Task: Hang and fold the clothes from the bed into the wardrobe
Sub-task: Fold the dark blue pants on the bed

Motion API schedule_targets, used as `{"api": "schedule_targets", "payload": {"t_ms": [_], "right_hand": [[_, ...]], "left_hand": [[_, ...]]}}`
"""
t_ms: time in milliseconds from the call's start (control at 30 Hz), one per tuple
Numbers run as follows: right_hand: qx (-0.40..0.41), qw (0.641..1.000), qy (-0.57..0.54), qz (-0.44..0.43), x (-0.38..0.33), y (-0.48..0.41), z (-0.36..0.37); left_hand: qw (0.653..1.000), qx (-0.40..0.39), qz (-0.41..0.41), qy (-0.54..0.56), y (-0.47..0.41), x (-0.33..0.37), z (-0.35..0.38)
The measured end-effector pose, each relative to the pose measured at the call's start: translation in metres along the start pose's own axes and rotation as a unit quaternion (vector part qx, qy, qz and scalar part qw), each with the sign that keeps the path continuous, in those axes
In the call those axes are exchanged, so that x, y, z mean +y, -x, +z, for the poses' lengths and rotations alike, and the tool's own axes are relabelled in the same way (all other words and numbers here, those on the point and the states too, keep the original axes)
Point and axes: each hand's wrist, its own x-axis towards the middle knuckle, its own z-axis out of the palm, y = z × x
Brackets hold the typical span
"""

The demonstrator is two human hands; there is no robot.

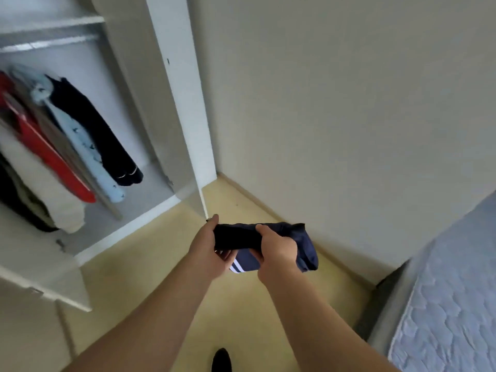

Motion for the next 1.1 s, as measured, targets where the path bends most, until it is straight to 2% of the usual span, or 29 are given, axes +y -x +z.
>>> {"api": "schedule_targets", "payload": {"t_ms": [133,233,533,733,900,1100], "right_hand": [[-0.045,0.997,0.059,-0.015,-0.022,-0.020,0.108],[-0.083,0.994,0.055,-0.045,-0.039,-0.032,0.178],[-0.230,0.967,0.072,-0.089,-0.102,-0.055,0.353],[-0.342,0.933,0.082,-0.076,-0.154,-0.070,0.446],[-0.403,0.906,0.102,-0.082,-0.200,-0.072,0.515],[-0.458,0.883,0.079,-0.073,-0.241,-0.059,0.603]], "left_hand": [[0.999,0.016,0.045,0.005,-0.032,0.100,-0.015],[0.997,0.013,0.077,0.015,-0.048,0.167,-0.022],[0.974,0.049,0.190,0.116,-0.082,0.322,-0.011],[0.944,0.095,0.269,0.168,-0.096,0.401,0.015],[0.916,0.101,0.336,0.196,-0.107,0.465,0.030],[0.894,0.103,0.375,0.221,-0.119,0.558,0.041]]}}
